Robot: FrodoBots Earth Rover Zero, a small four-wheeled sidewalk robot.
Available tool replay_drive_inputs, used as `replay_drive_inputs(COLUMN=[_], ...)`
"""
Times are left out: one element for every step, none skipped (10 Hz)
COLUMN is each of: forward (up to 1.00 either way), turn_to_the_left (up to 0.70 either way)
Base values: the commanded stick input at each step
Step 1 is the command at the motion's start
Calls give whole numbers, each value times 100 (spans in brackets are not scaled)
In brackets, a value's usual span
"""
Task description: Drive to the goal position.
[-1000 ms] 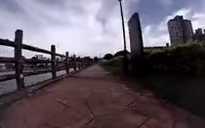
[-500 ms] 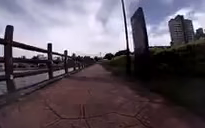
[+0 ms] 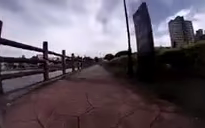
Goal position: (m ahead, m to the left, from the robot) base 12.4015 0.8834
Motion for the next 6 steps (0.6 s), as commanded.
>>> replay_drive_inputs(forward=[70,70,70,70,70,70], turn_to_the_left=[6,6,6,6,6,7])
